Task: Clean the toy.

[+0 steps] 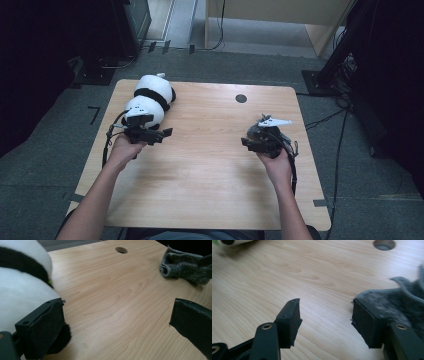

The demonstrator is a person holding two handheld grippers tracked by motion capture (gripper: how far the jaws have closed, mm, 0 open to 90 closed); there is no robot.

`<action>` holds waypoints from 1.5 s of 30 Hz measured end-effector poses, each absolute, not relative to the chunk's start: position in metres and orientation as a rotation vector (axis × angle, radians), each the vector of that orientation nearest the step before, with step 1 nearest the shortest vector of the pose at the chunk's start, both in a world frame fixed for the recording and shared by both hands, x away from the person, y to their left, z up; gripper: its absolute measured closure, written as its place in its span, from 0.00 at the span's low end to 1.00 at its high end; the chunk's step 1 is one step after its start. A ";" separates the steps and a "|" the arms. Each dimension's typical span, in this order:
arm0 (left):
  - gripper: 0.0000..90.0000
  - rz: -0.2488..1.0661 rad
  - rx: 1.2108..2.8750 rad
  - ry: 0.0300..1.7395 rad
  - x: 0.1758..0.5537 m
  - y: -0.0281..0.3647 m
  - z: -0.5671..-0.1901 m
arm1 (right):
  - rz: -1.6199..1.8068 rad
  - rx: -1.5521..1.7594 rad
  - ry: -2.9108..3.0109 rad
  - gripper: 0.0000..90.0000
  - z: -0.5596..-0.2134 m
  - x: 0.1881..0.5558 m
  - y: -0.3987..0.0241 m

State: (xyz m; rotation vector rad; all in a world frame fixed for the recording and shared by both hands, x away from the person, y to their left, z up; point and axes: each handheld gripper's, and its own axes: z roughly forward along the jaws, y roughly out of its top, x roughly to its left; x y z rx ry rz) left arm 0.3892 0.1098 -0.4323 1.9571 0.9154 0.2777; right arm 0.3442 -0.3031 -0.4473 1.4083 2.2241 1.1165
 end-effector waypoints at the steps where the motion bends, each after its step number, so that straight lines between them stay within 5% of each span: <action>1: 0.00 0.278 1.957 0.915 0.389 0.110 -0.432 | 1.116 1.408 2.224 0.44 -0.447 0.344 -0.303; 11: 0.00 0.182 2.015 0.891 0.380 0.076 -0.454 | 1.133 1.358 2.319 0.45 -0.468 0.346 -0.270; 17: 0.13 0.218 2.055 0.939 0.374 0.058 -0.468 | 1.101 1.341 2.357 0.45 -0.482 0.350 -0.253; 35: 0.15 0.249 2.204 0.883 0.366 0.032 -0.507 | 1.045 1.322 2.385 0.45 -0.509 0.352 -0.226; 45: 0.15 0.276 2.204 0.873 0.363 0.027 -0.516 | 1.008 1.190 2.340 0.32 -0.517 0.345 -0.213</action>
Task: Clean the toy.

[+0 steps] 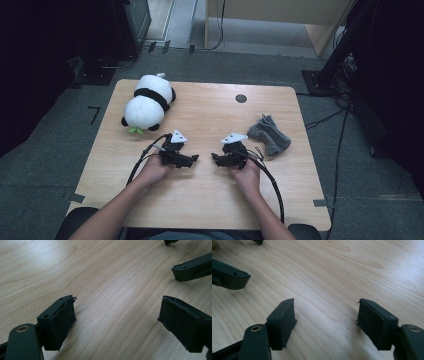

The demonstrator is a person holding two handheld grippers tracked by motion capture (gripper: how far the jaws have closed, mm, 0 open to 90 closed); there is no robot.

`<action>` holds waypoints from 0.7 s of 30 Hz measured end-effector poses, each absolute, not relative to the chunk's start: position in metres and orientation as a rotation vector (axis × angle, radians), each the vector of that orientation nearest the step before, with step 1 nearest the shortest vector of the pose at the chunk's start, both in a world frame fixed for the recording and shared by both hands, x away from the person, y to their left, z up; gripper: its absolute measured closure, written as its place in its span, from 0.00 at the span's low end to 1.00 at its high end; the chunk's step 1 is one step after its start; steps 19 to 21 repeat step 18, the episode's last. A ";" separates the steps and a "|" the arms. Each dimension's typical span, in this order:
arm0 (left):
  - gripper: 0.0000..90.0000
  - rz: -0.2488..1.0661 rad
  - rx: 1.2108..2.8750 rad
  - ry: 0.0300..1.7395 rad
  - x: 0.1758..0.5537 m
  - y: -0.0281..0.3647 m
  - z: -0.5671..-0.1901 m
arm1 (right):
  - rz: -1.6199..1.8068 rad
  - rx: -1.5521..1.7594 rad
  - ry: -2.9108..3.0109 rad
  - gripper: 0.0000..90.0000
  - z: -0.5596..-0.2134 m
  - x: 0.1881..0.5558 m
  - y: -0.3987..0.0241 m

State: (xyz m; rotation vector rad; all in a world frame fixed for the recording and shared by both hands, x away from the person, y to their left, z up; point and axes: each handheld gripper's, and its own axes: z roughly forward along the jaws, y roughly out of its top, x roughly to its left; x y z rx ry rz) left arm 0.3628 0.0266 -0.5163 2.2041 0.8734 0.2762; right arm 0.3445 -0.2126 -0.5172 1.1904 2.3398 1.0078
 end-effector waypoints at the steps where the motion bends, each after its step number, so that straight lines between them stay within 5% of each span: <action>1: 0.15 0.286 2.205 0.867 0.362 0.026 -0.517 | 1.013 1.191 2.336 0.32 -0.518 0.344 -0.212; 21: 0.15 0.321 2.198 0.884 0.361 0.028 -0.518 | 1.058 1.142 2.333 0.24 -0.522 0.343 -0.214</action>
